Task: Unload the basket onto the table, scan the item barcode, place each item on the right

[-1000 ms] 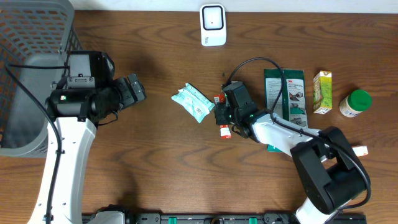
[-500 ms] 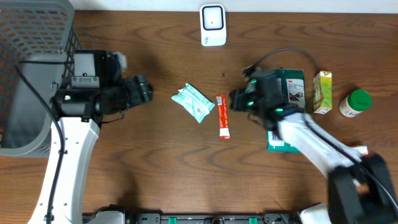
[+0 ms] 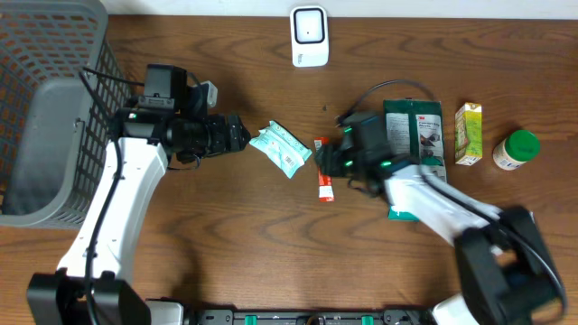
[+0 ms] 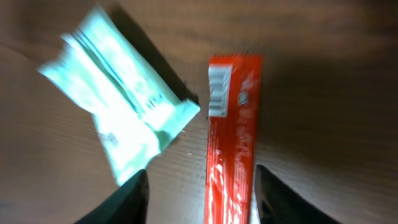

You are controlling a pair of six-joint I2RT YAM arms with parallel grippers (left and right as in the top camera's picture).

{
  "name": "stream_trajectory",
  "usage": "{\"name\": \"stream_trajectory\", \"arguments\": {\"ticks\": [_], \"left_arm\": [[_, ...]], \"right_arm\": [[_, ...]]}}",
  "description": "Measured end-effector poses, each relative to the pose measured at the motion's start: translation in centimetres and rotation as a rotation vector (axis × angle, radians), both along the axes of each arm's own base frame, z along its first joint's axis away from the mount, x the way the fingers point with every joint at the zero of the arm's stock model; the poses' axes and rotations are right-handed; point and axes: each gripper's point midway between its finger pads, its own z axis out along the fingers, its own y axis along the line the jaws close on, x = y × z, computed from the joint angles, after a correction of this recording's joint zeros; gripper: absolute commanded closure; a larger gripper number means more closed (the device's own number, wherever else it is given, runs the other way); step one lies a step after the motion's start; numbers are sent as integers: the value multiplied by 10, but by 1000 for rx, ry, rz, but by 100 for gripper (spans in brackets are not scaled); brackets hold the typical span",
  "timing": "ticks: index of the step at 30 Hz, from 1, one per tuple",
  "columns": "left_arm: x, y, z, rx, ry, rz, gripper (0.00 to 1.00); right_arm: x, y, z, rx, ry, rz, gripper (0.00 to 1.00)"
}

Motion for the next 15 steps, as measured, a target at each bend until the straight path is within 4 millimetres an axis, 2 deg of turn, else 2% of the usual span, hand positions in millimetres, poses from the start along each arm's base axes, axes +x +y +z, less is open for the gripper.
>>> {"name": "stream_trajectory", "arguments": {"ticks": [3,6,8,13,15], "left_arm": [[0,0,-4,1,12,0,9],[0,0,-4,1,11,-1,9],[1,0,-4,1,10,0,9],[2,0,-3,1,1,-3,9],[3,0,-3,1,-3,-4,9]], "right_arm": [[-1,10,-26,-71,-15,20,73],[6,12,-28,-87,-45,13,80],[8,10,-28,-96,-50,2,99],[13,-1,-28,-108,-48,-29,96],[14,-3,-26,-105,-49,-36,70]]}}
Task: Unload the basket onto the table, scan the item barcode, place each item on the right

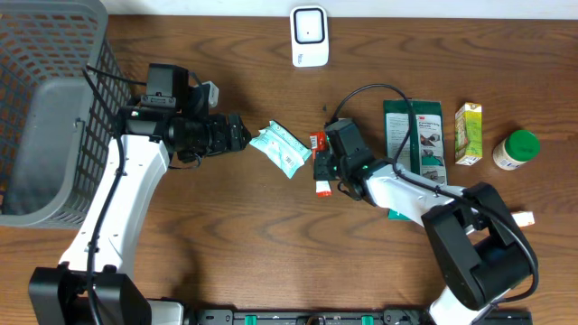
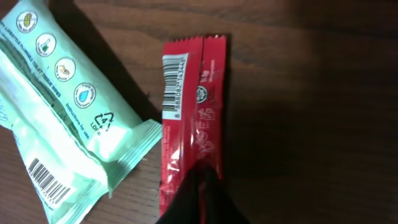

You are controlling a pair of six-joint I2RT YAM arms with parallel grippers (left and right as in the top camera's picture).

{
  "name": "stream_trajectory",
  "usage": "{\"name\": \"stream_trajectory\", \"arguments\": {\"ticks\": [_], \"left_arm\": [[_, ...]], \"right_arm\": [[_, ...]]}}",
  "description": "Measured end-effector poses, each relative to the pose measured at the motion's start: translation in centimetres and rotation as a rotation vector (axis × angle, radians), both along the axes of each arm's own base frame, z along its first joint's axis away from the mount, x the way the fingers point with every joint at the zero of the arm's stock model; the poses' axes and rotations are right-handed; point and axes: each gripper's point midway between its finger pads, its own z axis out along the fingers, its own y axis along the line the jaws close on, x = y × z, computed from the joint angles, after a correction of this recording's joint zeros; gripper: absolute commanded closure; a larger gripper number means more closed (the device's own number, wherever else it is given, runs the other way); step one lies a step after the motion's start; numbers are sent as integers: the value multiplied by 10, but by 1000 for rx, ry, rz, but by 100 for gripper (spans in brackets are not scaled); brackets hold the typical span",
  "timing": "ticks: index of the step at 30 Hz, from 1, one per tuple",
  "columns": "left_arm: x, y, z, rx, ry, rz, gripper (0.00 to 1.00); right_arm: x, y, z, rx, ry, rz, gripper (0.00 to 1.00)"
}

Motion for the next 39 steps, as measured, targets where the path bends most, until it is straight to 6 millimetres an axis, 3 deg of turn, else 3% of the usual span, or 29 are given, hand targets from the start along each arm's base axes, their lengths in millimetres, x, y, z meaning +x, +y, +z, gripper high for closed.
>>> {"name": "stream_trajectory", "arguments": {"ticks": [3,8,10,14,20,29,34,39], "left_arm": [[0,0,0,0,0,0,9],[0,0,0,0,0,0,9],[0,0,0,0,0,0,9],[0,0,0,0,0,0,9],[0,0,0,0,0,0,9],[0,0,0,0,0,0,9],[0,0,0,0,0,0,9],[0,0,0,0,1,0,9]], "right_arm": [[1,1,12,16,-21,2,60],[8,5,52,63,-109,6,62],[9,6,58,70,-125,5,62],[9,2,45,34,-107,-8,66],[3,-2,-2,-39,-30,-10,66],[8,2,-1,-29,-49,-10,67],[12,1,-2,-39,-66,-21,72],[12,-2,-3,-68,-76,-31,92]]}}
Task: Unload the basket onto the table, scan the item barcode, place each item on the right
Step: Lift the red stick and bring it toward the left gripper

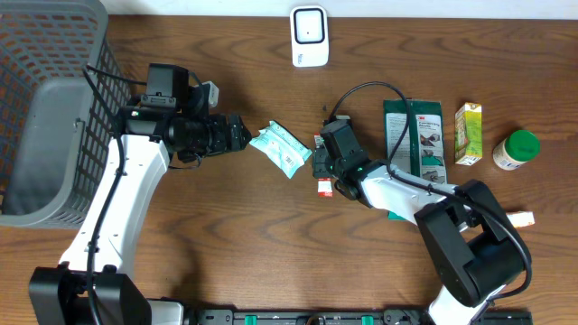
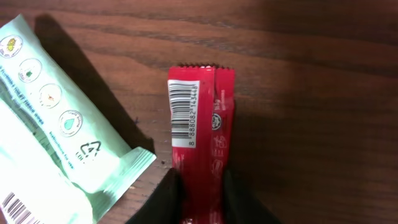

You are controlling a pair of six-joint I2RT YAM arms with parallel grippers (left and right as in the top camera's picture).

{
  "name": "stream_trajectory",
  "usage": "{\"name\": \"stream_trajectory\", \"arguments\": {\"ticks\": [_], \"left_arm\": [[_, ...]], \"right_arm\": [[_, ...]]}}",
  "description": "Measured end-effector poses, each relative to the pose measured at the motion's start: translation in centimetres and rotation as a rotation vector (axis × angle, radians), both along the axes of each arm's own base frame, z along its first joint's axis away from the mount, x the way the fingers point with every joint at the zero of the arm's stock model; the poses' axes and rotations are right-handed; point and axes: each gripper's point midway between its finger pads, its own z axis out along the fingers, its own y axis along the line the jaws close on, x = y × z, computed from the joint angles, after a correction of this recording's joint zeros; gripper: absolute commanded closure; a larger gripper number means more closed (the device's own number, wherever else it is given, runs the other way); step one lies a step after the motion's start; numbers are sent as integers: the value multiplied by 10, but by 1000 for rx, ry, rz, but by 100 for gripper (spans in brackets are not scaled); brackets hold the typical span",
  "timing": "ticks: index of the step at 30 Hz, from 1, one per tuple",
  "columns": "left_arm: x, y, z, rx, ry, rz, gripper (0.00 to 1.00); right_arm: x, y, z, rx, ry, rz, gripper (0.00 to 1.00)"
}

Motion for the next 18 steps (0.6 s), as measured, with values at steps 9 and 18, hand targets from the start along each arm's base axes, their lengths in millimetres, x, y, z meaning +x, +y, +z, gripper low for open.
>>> {"name": "stream_trajectory", "arguments": {"ticks": [9,18], "left_arm": [[-2,-1,-1,1,7,-3,9],[-12,-50,21,-177,-85,-255,9]], "right_arm": [[-1,-1,4,10,4,4,99],[21,-28,133,397,-126,-9,99]]}}
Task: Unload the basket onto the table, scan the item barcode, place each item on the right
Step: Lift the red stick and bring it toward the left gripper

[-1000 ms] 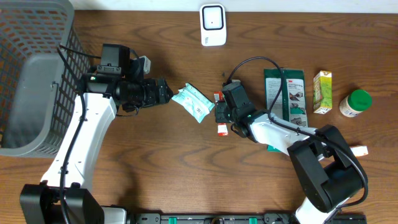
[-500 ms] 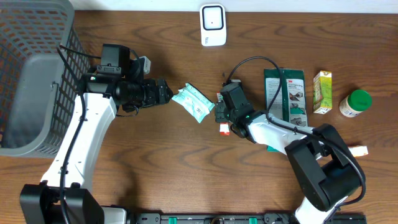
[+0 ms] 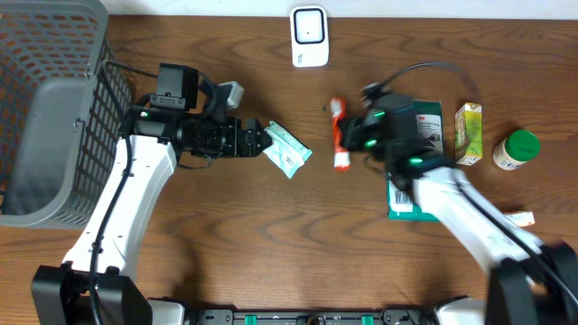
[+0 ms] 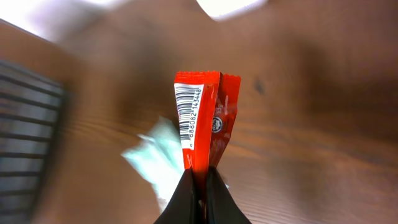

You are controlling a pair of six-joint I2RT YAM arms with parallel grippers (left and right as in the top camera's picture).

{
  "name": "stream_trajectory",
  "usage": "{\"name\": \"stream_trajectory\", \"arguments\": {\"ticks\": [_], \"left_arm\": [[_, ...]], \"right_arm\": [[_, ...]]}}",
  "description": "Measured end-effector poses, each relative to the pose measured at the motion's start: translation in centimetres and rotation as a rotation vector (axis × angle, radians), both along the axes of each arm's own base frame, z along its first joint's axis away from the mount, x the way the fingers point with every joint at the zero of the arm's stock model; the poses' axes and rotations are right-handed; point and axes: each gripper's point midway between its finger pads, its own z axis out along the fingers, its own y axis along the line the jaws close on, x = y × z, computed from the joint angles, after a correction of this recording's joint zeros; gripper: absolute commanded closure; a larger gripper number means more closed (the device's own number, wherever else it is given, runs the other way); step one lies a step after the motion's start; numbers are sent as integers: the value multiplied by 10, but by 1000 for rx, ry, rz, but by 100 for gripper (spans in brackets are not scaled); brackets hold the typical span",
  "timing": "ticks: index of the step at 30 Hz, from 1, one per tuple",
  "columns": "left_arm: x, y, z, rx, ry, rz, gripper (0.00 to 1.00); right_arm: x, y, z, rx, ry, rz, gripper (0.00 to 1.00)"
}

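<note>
A red snack bar (image 4: 202, 118) with a white barcode label (image 4: 189, 115) stands upright in my right gripper (image 4: 202, 186), which is shut on its lower end. From overhead the bar (image 3: 338, 117) is lifted off the table, left of the right gripper (image 3: 350, 137), below the white scanner (image 3: 308, 36). My left gripper (image 3: 259, 140) is open, its fingertips at the left end of a mint-green packet (image 3: 289, 152).
A grey basket (image 3: 45, 108) fills the left side. A green 3M pack (image 3: 417, 122) lies partly under the right arm, with a small juice carton (image 3: 468, 134) and a green-lidded bottle (image 3: 516, 150) to its right. Bare wood lies in front.
My right gripper has lifted the red bar off the table, up and to the right, toward the scanner. The left gripper has moved right to the mint packet's end.
My right gripper stood open over the red bar lying beside the mint packet. It then closed on the bar's lower end on the table and stayed there. Now the bar is raised, barcode end up, nearer the scanner, and the left gripper has reached the packet.
</note>
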Motion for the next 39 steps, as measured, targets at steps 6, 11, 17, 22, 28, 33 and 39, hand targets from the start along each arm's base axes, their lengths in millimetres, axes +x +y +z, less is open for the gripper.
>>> {"name": "stream_trajectory", "arguments": {"ticks": [6,11,17,22,28,33,39], "left_arm": [[-8,-44,42,-255,-163,-239,10],[-20,-74,69,-389,-268,-391,21],[-33,-113,88,-450,-401,-544,24],[-32,-129,88,-406,-457,-559,24],[-24,-131,87,-379,-479,-534,30],[-25,-132,87,-376,-479,-534,32],[-30,-142,82,-346,-483,-547,36]], "right_arm": [[-7,-1,68,272,-77,139,99],[-17,16,104,428,-124,270,99],[-27,30,137,539,-168,361,99],[-35,38,142,588,-124,388,99],[-37,39,143,604,-105,391,99],[-37,39,148,617,-118,397,99],[-37,39,151,636,-108,394,99]]}}
